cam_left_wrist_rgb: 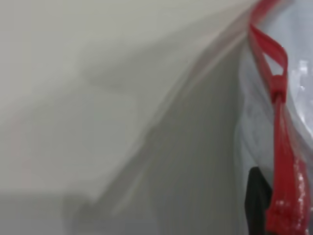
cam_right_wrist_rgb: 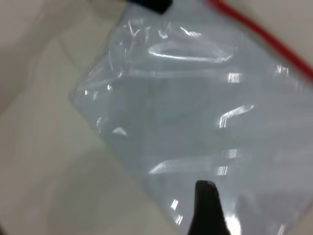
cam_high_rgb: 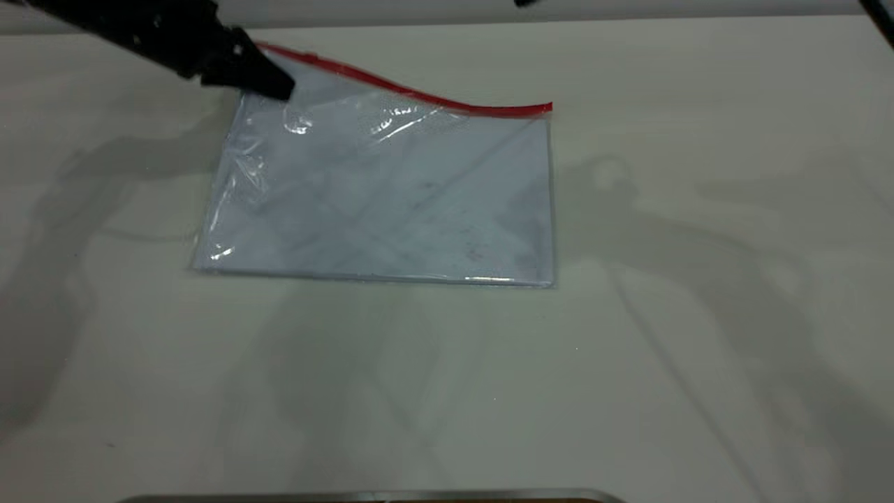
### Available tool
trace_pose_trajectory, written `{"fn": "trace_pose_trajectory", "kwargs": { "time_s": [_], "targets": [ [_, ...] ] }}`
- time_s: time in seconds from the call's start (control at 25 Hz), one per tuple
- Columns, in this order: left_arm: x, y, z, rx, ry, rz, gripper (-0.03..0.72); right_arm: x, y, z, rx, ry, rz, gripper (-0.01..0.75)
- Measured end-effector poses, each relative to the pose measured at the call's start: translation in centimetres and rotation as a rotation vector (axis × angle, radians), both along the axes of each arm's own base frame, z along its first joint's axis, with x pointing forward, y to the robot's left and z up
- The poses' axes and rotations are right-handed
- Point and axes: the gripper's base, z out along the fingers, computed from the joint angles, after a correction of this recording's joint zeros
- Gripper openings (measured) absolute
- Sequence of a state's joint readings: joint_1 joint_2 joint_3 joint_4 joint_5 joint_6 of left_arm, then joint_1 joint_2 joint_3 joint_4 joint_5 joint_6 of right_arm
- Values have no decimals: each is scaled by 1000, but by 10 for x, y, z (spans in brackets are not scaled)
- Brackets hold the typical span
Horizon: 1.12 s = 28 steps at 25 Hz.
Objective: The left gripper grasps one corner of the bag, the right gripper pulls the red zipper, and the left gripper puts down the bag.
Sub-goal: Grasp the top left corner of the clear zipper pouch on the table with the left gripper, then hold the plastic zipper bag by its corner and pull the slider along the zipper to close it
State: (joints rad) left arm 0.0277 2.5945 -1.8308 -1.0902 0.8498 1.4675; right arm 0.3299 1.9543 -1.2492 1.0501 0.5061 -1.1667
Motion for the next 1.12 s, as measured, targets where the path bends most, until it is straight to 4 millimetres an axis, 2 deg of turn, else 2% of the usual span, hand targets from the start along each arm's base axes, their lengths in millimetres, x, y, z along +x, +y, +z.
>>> {"fn": "trace_pose_trajectory", "kwargs": {
  "time_s": [0.12,0.44,0.64,0.84,1.12],
  "targets": [
    [-5,-11,10,-16,-81,-151,53,21,11,-16,14,-43,66,578],
    [-13,-35,12,-14,-294,-431,54,60,40,-49,117,-124,199,578],
    [-16,-49,12,-4,-385,-534,53,62,62,-77,104,-145,296,578],
    [-16,-50,12,1,-428,-566,53,57,75,-99,121,-132,319,578],
    [-16,-51,13,-1,-448,-579,53,65,78,-101,160,-185,228,571]
  ]
}}
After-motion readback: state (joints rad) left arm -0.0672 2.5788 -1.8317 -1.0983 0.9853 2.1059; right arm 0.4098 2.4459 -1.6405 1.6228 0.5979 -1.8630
